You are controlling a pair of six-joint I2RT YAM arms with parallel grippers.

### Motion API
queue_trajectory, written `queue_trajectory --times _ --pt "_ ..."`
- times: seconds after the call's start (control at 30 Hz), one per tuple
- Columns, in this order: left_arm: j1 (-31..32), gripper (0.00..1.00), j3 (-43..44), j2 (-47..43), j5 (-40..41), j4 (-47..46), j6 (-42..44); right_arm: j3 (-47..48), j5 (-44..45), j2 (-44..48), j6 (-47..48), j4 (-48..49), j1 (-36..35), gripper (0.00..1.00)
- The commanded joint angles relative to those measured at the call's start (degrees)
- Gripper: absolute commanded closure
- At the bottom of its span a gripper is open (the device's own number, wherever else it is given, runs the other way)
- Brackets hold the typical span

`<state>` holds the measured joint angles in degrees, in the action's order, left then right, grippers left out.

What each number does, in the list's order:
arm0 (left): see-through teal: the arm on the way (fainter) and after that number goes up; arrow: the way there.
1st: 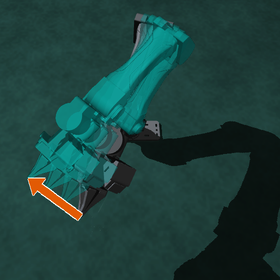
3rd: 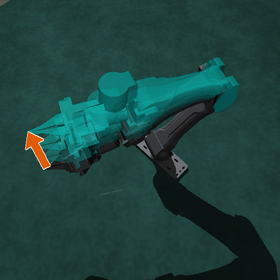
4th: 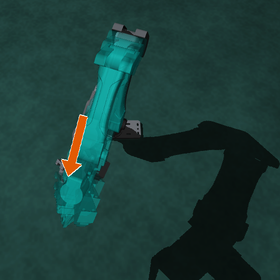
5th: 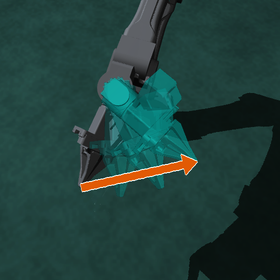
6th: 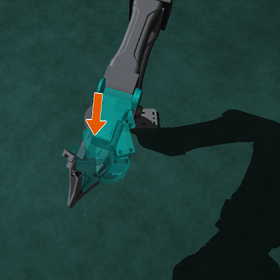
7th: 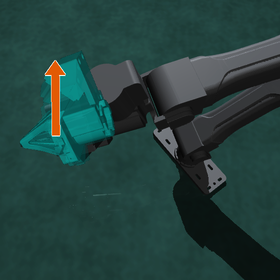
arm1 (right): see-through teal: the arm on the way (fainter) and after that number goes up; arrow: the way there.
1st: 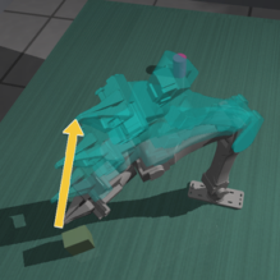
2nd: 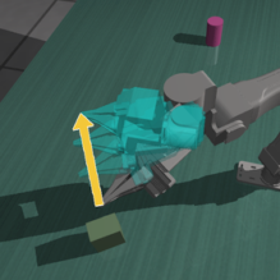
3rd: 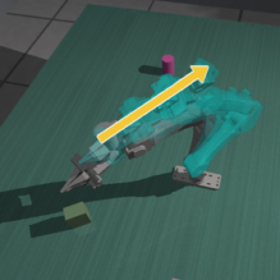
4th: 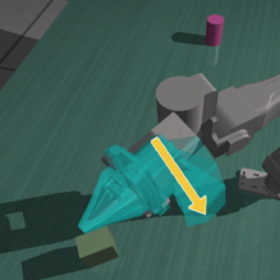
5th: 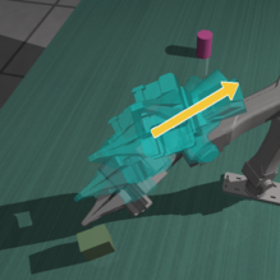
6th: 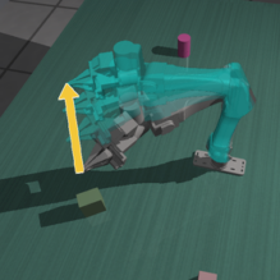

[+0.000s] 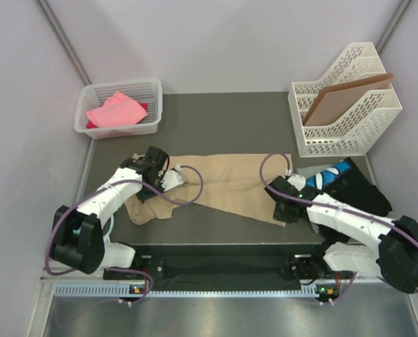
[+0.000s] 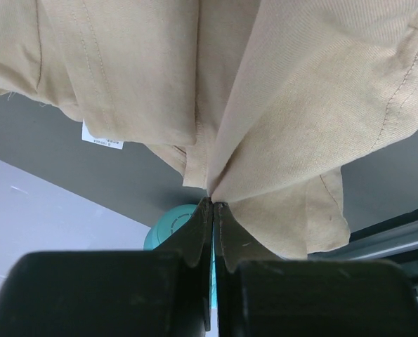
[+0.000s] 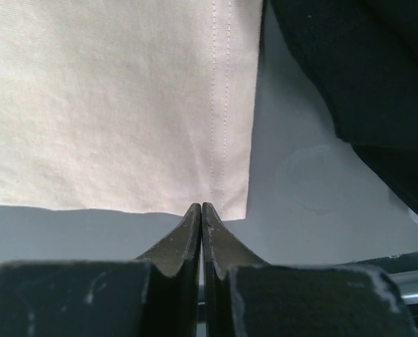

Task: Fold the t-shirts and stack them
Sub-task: Grap the side of the flattened tshirt closest away from the robot with both arms

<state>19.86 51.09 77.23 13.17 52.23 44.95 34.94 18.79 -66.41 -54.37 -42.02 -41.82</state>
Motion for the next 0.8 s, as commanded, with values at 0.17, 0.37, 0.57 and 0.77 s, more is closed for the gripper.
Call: queue_trajectory --times 0.17,0.37,0.57,0.77 --pt "-0.2 1.0 -0.2 -2.0 0.5 0.2 0.4 0.8 0.6 6.4 -1.5 -5.8 0.1 0.24" --pt "-0.2 1.0 -0.6 -2.7 1.0 0.3 0.9 -2.3 0.5 7.4 -6.5 -4.7 0.1 0.27" --pt "-0.2 1.0 -0.4 -2.9 1.5 0.5 1.1 -4.3 -2.1 2.3 -6.9 0.2 -0.3 0.31" --pt "-0.2 1.0 -0.6 -3.2 1.2 0.5 1.0 -4.5 -2.4 0.1 -7.0 2.2 -0.4 0.39"
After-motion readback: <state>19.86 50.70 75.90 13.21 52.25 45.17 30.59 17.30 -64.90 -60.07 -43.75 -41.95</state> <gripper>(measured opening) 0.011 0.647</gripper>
